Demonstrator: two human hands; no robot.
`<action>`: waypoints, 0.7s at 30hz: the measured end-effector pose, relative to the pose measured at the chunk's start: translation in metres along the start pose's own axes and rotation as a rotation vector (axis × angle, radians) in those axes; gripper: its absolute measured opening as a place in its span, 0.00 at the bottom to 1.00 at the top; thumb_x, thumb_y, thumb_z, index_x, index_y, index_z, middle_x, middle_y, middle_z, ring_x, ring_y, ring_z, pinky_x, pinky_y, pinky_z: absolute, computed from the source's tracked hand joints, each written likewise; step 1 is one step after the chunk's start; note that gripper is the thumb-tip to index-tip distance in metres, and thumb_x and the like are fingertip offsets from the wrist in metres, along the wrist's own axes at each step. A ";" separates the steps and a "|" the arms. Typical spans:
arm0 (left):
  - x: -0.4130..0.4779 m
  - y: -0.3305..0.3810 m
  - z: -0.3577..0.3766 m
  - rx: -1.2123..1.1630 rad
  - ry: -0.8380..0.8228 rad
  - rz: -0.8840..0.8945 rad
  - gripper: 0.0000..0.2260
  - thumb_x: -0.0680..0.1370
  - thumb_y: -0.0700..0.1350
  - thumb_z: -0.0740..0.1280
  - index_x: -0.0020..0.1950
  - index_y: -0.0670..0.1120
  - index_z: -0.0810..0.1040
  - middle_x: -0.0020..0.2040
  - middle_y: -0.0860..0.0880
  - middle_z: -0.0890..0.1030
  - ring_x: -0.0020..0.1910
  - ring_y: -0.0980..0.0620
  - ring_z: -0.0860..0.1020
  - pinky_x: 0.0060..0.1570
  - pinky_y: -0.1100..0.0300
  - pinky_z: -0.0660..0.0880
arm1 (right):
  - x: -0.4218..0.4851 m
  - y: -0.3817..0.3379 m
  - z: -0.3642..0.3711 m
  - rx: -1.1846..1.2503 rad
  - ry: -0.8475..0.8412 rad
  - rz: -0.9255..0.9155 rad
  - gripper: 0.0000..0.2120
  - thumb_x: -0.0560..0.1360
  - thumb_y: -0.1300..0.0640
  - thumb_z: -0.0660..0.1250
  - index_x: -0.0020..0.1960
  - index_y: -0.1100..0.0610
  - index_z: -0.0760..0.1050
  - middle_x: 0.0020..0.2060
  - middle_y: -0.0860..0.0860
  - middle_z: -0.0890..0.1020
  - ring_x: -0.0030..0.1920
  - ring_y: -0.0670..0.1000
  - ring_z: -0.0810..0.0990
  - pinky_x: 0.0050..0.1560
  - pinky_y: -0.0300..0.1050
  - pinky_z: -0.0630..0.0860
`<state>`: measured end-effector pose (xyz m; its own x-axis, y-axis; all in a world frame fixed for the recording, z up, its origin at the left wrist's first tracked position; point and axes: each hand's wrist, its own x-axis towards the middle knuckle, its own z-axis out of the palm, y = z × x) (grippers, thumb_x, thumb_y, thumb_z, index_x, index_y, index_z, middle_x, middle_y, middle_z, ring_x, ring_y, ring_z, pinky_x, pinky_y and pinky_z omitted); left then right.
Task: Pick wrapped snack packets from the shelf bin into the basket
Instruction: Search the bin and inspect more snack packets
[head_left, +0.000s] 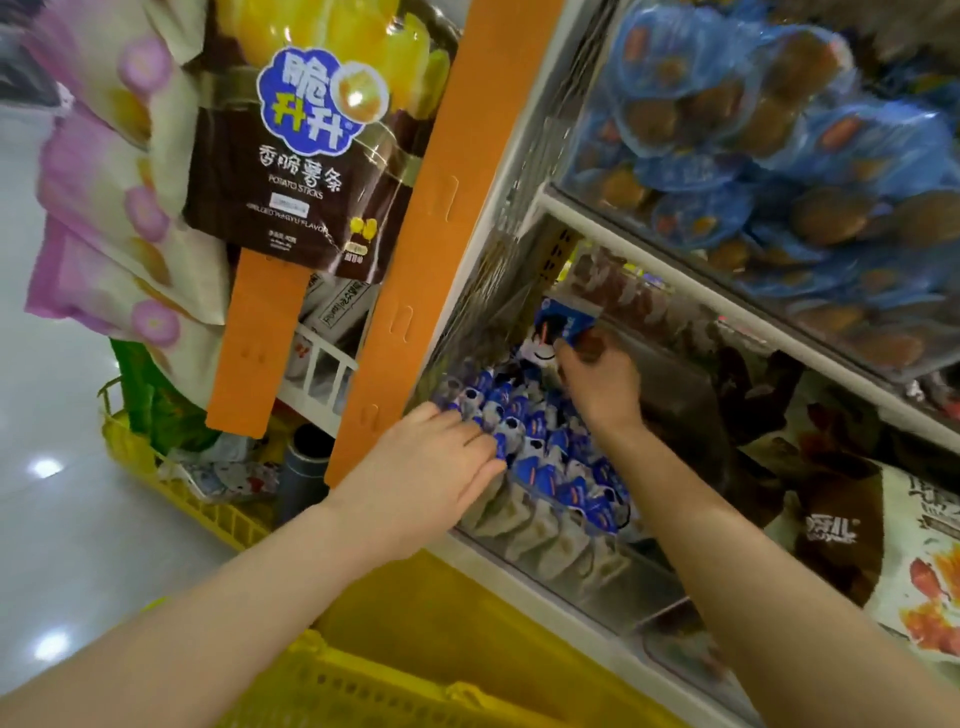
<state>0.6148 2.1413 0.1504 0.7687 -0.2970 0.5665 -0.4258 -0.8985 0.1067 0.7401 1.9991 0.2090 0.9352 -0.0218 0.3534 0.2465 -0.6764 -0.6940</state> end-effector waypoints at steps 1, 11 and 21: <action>0.000 -0.002 0.002 0.006 0.029 0.014 0.19 0.80 0.50 0.50 0.41 0.48 0.78 0.36 0.52 0.80 0.37 0.51 0.77 0.41 0.58 0.73 | 0.010 0.002 0.008 -0.057 -0.052 0.004 0.16 0.77 0.52 0.62 0.53 0.65 0.75 0.47 0.61 0.81 0.48 0.58 0.79 0.37 0.45 0.64; 0.000 -0.010 0.011 -0.021 0.115 0.115 0.17 0.79 0.49 0.51 0.43 0.48 0.79 0.38 0.52 0.79 0.37 0.52 0.77 0.42 0.60 0.73 | 0.045 0.025 0.023 -0.403 -0.459 0.020 0.19 0.75 0.51 0.66 0.60 0.62 0.73 0.48 0.56 0.80 0.45 0.54 0.78 0.46 0.44 0.75; 0.000 -0.011 0.013 0.000 0.147 0.124 0.15 0.79 0.49 0.52 0.44 0.49 0.78 0.38 0.53 0.78 0.37 0.53 0.74 0.42 0.60 0.70 | 0.062 0.003 0.046 -0.368 -0.527 0.109 0.13 0.75 0.51 0.66 0.35 0.57 0.72 0.31 0.53 0.77 0.30 0.48 0.75 0.32 0.41 0.73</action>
<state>0.6258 2.1466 0.1386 0.6323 -0.3555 0.6884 -0.5134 -0.8576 0.0287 0.8101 2.0300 0.1999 0.9723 0.1964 -0.1266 0.1279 -0.9007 -0.4152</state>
